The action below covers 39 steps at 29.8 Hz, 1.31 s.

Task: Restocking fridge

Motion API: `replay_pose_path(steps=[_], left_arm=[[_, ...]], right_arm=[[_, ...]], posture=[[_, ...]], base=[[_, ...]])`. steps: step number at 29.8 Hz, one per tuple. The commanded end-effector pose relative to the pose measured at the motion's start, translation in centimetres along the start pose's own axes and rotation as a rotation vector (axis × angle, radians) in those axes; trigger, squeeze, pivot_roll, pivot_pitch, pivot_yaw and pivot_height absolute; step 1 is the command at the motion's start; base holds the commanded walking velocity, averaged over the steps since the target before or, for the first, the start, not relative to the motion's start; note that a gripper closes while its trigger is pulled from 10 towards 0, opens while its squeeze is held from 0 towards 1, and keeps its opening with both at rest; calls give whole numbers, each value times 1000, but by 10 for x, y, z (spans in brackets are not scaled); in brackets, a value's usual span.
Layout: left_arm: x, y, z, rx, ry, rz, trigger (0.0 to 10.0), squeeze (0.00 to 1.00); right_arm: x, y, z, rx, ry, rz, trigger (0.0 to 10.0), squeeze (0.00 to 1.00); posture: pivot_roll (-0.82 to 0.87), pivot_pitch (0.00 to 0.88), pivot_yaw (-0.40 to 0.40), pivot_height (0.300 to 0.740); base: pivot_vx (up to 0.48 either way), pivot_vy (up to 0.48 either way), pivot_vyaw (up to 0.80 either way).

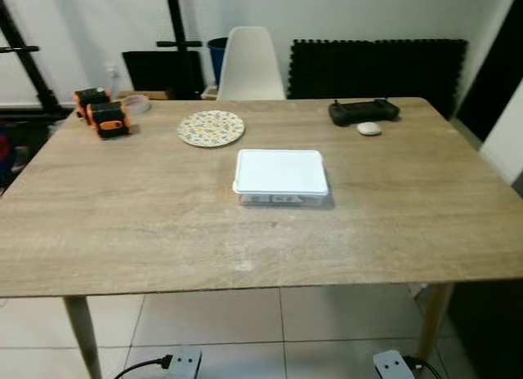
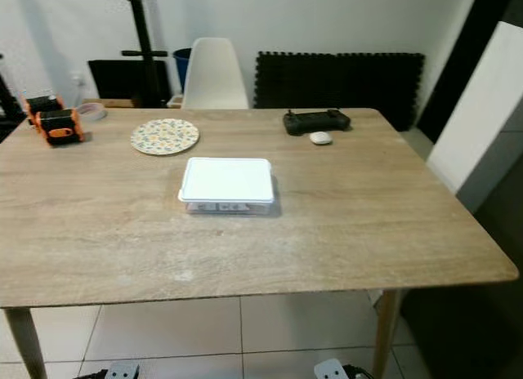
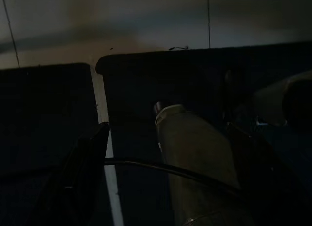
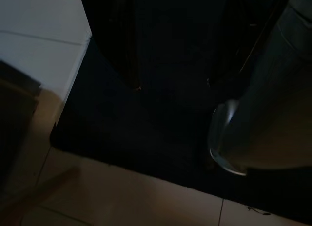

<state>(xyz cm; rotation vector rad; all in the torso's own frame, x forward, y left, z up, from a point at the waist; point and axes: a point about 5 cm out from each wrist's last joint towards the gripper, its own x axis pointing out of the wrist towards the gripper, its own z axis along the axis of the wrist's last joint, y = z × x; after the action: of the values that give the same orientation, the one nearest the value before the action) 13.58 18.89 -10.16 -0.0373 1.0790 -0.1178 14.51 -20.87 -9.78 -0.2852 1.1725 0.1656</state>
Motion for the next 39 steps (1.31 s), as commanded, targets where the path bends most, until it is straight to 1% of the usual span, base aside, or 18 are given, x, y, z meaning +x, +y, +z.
replay_pose_path(steps=[1, 20, 21, 22, 23, 26, 28, 30, 32, 33, 34, 35, 36, 37, 38, 39], left_arm=[[0, -1, -3, -12, 10, 4, 10000, 0], [0, 0, -4, -7, 12, 14, 10000, 0], [-1, 1, -5, -30, 5, 30, 10000, 0], [-1, 1, -5, -30, 5, 30, 10000, 0], [-2, 5, -5, -49, -5, 55, 10000, 0], [-4, 13, -8, -68, -8, 92, 10000, 0], [-7, 18, -15, -76, 11, 124, 10000, 0], [-8, 20, -19, -107, 13, 137, 10000, 0], [-9, 19, -22, -116, 14, 122, 10000, 0], [-9, 19, -21, -67, 24, 110, 10000, 0], [-9, 19, -21, -67, 24, 110, 10000, 0], [-9, 20, -20, -6, 36, 101, 10000, 0], [-9, 20, -20, -6, 36, 101, 10000, 0], [-7, 23, -9, 16, 19, 110, 10000, 0], [-7, 23, -9, 16, 19, 110, 10000, 0], [-6, 25, -1, 24, 5, 119, 10000, 0]], right_arm=[[0, -3, 2, 13, -7, -8, 10000, 0], [-1, -4, 1, 3, -4, -7, 10000, 0], [-1, -5, 0, -9, -4, -10, 10000, 0], [-1, -5, 0, -9, -4, -10, 10000, 0], [-1, -7, -1, -29, -4, -12, 10000, 0], [-2, -11, -5, -71, 7, -13, 10000, 0], [-4, -14, -14, -93, 33, -22, 10000, 0], [-6, -20, -22, -65, 52, -42, 10000, 0], [-7, -27, -23, -13, 51, -65, 10000, 0], [-7, -31, -19, -4, 36, -78, 10000, 0], [-7, -31, -19, -4, 36, -78, 10000, 0], [-7, -34, -13, -1, 18, -91, 10000, 0], [-7, -34, -13, -1, 18, -91, 10000, 0], [-7, -36, -3, -12, -5, -97, 10000, 0], [-7, -36, -3, -12, -5, -97, 10000, 0], [-6, -38, 3, -22, -20, -102, 10000, 0]], posture=[[-39, 0, -7, 740], [-44, 0, -7, 740], [-45, 0, -8, 740], [-45, 0, -8, 740], [-45, 0, -12, 740], [-41, 0, -25, 740], [-30, 0, -23, 740], [-39, 0, -17, 740], [-60, 0, 0, 740], [-69, 0, 3, 740], [-69, 0, 3, 740], [-69, 0, 3, 740], [-69, 0, 3, 740], [-93, 0, 6, 740], [-93, 0, 6, 740], [-93, 0, 4, 740]], base=[[0, 0, 0], [0, 0, 0], [0, 0, 0], [0, 0, 0], [0, 0, 0], [0, 0, 0], [0, 0, 0], [0, 0, 0], [0, 0, 0], [0, -345, 0], [0, -345, 0], [0, -345, 0], [0, -345, 0], [0, -472, 0], [0, -472, 0], [0, -472, 0]])
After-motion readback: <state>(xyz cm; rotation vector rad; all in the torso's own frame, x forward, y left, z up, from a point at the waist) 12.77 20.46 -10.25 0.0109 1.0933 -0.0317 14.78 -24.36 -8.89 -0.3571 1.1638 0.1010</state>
